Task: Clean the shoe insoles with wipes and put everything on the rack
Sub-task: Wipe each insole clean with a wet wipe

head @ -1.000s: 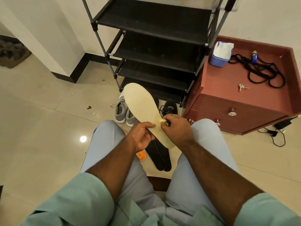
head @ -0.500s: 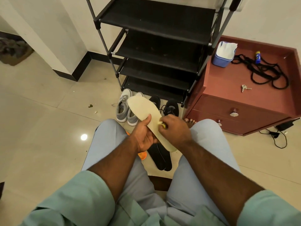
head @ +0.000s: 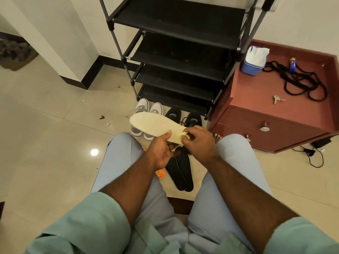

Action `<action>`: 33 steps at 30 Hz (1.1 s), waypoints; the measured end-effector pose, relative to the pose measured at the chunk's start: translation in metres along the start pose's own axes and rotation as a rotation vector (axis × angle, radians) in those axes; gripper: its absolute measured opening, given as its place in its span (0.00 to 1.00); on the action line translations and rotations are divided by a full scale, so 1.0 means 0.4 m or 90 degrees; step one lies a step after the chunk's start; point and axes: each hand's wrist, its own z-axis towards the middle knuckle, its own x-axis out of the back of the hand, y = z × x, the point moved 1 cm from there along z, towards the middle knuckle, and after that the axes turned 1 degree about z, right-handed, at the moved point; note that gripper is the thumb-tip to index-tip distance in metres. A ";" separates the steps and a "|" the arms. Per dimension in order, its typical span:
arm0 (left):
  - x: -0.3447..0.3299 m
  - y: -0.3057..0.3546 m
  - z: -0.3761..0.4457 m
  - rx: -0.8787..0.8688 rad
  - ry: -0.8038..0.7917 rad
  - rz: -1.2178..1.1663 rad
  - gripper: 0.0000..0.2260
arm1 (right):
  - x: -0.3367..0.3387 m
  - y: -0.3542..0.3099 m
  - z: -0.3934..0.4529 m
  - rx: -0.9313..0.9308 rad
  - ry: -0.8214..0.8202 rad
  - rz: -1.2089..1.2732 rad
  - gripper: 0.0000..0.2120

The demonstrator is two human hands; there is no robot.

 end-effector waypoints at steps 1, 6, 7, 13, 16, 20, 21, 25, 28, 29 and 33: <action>-0.001 -0.003 0.001 -0.005 0.011 -0.005 0.16 | 0.001 0.000 0.001 0.018 -0.016 -0.022 0.10; 0.008 -0.012 0.018 -0.048 0.055 0.057 0.17 | -0.028 -0.026 -0.009 0.142 -0.122 -0.104 0.10; 0.009 -0.009 0.019 -0.050 0.061 0.086 0.17 | -0.026 -0.021 -0.004 0.099 -0.091 -0.086 0.10; 0.001 0.004 0.008 -0.022 0.033 0.017 0.16 | -0.014 -0.017 0.004 0.073 -0.093 -0.061 0.10; 0.001 0.010 0.007 0.010 -0.029 -0.144 0.16 | -0.039 -0.055 -0.021 0.171 -0.144 -0.064 0.07; -0.003 0.023 -0.001 0.004 -0.124 -0.182 0.20 | -0.015 -0.011 0.009 0.034 -0.012 -0.015 0.09; -0.003 0.022 -0.005 0.011 -0.127 -0.172 0.22 | -0.006 0.007 0.016 -0.006 0.007 -0.014 0.11; -0.003 0.017 -0.009 0.022 -0.122 -0.167 0.25 | 0.003 -0.008 0.006 0.051 -0.043 -0.035 0.11; -0.008 0.021 -0.010 0.035 -0.122 -0.189 0.19 | -0.020 -0.048 -0.020 0.192 -0.085 -0.066 0.09; -0.010 0.022 -0.011 0.032 -0.123 -0.188 0.20 | -0.022 -0.045 -0.016 0.182 -0.068 -0.068 0.09; -0.006 0.017 -0.009 0.006 -0.105 -0.185 0.25 | -0.004 -0.003 0.008 0.019 0.002 -0.073 0.12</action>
